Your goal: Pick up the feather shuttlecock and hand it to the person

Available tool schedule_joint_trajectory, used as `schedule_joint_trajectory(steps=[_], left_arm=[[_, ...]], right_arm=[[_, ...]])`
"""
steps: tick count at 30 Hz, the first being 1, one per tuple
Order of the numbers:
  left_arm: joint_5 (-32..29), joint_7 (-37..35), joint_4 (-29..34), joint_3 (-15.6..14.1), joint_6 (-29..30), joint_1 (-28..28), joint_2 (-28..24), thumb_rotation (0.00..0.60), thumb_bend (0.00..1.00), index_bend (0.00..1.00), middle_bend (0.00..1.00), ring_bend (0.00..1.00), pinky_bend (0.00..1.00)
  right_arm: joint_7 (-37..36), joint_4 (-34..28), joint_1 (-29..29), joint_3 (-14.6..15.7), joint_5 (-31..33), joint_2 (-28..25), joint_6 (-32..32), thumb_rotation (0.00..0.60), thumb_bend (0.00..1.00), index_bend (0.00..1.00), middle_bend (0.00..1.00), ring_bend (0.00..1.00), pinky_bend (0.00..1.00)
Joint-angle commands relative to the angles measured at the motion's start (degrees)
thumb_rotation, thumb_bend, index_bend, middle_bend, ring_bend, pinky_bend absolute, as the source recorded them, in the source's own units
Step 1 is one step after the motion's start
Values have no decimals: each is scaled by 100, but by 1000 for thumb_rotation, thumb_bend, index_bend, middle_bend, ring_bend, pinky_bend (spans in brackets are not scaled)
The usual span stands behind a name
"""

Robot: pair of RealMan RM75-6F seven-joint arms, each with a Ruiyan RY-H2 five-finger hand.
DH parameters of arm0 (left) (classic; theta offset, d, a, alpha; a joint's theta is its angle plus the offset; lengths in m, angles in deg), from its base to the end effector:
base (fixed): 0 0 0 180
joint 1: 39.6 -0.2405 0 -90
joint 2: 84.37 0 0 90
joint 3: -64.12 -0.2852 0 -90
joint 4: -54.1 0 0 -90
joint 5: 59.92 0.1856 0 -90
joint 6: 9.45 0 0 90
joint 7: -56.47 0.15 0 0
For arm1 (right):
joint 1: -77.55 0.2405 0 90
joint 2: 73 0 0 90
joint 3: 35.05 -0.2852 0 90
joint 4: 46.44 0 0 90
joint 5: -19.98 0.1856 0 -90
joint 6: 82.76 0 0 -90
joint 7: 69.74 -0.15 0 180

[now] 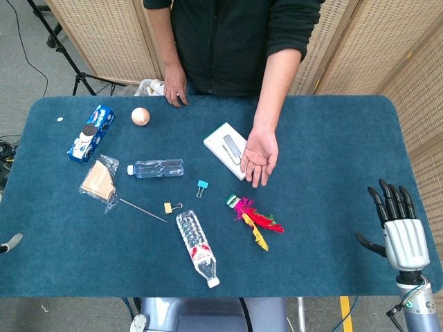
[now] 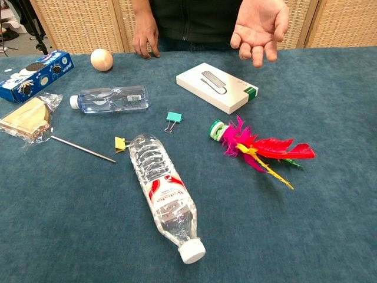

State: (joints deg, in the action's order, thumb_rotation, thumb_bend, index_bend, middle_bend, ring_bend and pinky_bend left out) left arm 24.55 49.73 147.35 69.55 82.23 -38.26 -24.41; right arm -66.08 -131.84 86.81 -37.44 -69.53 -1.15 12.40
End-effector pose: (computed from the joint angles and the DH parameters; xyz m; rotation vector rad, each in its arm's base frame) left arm -0.3300 0.1735 0.2410 -1.2237 -0.8632 -1.0013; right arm -0.3072 -0.2086 0.1772 1.3812 -0.6716 1.0606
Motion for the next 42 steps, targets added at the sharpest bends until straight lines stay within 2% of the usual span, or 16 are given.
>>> schedule_joint_trajectory(steps=[1,4,6,9,11,13,19,24,27,36,42], left_arm=[[-3,-1,-5,-6,-16,1,1,600,0,0,0,0,0],[11,-1,6,-12,-18,1,-3,600,0,0,0,0,0],[42,3,22,-17,-4,2,-4,600,0,0,0,0,0],[33,40,27,-18,-32,14,9,600,0,0,0,0,0],[-1,64,27,-17,-84,31,17,600,0,0,0,0,0],[-47,86,25,-6,-136,51,24,600,0,0,0,0,0],[-103,143,28,13,-196,80,42,600,0,0,0,0,0],[-149,147,15,23,-244,98,48,600,0,0,0,0,0],[-177,125,6,35,-267,106,40,600,0,0,0,0,0],[-249,111,9,52,-346,132,29,600,0,0,0,0,0],[-286,122,3,59,-401,156,33,600,0,0,0,0,0]], right_arm=[[-23,-62,-15,-4,10,-2,-118,600,0,66,0,0,0],[-181,-132,-12,30,-5,-4,-227,600,0,66,0,0,0],[-727,-421,29,149,65,-40,-590,600,0,70,0,0,0],[-1060,-627,141,284,92,-75,-1081,600,0,156,0,0,0],[-1037,-631,209,356,1,1,-1273,600,0,259,0,0,0],[-995,-626,285,426,-137,127,-1429,600,15,303,0,0,0],[-475,-645,535,457,-377,545,-1831,600,62,355,0,0,0],[-54,-590,725,265,-304,885,-2049,600,152,371,0,0,0],[119,-526,929,-4,128,1169,-2433,600,202,384,0,0,0],[521,-518,1276,-536,1401,1581,-3178,600,296,392,0,0,0],[628,-560,1357,-649,1836,1634,-3327,600,383,424,0,0,0]])
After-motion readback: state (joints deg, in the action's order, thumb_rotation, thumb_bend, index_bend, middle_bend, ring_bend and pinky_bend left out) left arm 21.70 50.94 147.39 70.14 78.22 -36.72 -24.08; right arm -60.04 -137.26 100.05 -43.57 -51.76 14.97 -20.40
